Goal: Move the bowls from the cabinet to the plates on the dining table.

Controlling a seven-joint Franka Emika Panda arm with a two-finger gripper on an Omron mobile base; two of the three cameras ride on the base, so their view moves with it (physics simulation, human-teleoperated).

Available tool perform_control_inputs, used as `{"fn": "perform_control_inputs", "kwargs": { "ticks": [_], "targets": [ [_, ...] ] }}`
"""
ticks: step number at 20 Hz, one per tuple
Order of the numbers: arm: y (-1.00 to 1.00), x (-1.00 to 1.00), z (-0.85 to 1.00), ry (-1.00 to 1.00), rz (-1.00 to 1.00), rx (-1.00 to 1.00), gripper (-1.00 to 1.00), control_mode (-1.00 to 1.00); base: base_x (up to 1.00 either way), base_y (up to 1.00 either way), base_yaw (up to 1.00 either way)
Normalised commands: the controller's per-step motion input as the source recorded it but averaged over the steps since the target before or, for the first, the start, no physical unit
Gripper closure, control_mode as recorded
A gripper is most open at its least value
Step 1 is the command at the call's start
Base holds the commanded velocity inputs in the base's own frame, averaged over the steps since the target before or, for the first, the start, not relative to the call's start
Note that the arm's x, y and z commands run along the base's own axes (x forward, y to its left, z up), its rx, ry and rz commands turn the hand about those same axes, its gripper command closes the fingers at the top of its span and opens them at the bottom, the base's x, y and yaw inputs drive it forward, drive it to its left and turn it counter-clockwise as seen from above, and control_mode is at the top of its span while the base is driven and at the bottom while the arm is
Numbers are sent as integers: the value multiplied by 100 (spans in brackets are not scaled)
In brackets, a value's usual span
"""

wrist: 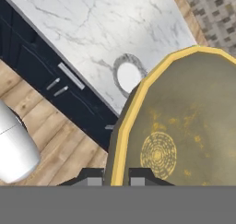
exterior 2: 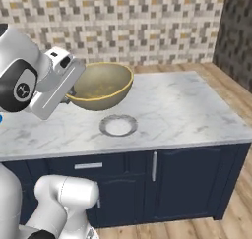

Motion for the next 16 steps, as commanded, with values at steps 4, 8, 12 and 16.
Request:
{"fn": "perform_control_inputs", "kwargs": {
  "ticks": [4, 8, 12, 16],
  "targets": [
    [0, 0, 0, 0, 0, 0, 100, 100, 53, -14, 32],
    [0, 0, 0, 0, 0, 0, 100, 100, 53, -16, 31],
    [0, 0, 0, 0, 0, 0, 100, 100, 56, -20, 29],
    [0, 0, 0, 0, 0, 0, 100, 100, 57, -26, 27]
  ]
}}
